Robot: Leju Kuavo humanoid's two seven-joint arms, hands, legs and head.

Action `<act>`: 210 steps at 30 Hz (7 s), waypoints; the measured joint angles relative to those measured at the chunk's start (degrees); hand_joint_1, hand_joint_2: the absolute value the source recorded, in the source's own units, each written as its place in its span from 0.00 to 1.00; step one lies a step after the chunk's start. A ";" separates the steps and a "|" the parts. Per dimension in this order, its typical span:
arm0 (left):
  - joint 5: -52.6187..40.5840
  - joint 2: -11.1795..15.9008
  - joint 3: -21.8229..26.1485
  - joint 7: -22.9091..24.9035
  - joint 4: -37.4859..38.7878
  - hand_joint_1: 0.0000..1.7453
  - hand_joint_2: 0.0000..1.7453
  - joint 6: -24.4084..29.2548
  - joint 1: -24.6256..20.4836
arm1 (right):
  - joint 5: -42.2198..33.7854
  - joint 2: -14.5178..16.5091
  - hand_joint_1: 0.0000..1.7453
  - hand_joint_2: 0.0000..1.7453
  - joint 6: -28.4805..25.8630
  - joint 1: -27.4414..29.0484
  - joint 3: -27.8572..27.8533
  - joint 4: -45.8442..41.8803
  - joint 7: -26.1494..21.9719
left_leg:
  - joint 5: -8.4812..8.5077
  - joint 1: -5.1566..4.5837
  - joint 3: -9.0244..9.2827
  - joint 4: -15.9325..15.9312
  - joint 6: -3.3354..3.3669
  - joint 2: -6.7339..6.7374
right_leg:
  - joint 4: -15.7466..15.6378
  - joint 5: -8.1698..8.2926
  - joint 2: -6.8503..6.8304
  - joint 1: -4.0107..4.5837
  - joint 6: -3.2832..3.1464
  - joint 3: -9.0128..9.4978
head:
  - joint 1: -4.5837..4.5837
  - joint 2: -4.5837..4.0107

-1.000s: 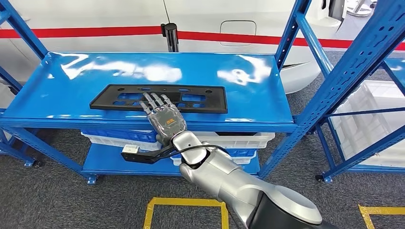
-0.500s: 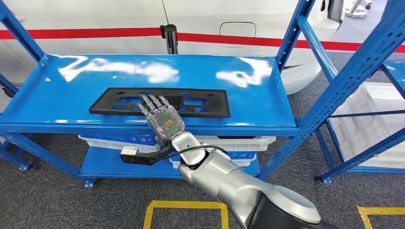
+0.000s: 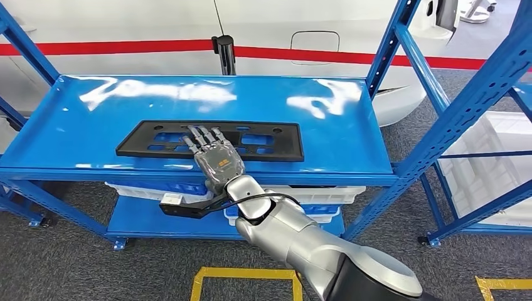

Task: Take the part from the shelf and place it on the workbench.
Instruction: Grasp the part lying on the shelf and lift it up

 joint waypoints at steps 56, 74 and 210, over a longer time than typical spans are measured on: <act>-1.18 -0.21 -0.02 0.11 -0.01 0.00 0.00 1.42 -0.21 | -0.72 -0.07 0.00 1.00 3.92 -1.51 -4.86 7.80 4.76 | 2.15 0.13 -1.77 0.17 -0.12 0.16 | -0.33 -1.99 0.31 0.09 -0.43 2.59 | -0.20 -0.01; -1.18 -0.21 0.00 -0.16 -0.01 0.00 0.00 1.37 -0.18 | -0.03 -0.12 0.00 1.00 3.76 -1.70 -8.62 10.81 5.09 | 2.42 0.12 -1.40 0.15 -0.07 0.14 | -0.37 -1.81 0.30 0.09 -0.28 2.96 | -0.20 0.01; 4.34 0.99 6.31 -5.41 -0.14 0.00 1.00 3.33 0.44 | -53.55 -17.37 1.00 1.00 17.28 29.13 -37.49 -68.72 -38.08 | -4.00 -0.21 4.27 0.76 1.33 0.32 | 1.58 1.20 -0.20 -0.39 0.24 -1.80 | -0.39 -0.01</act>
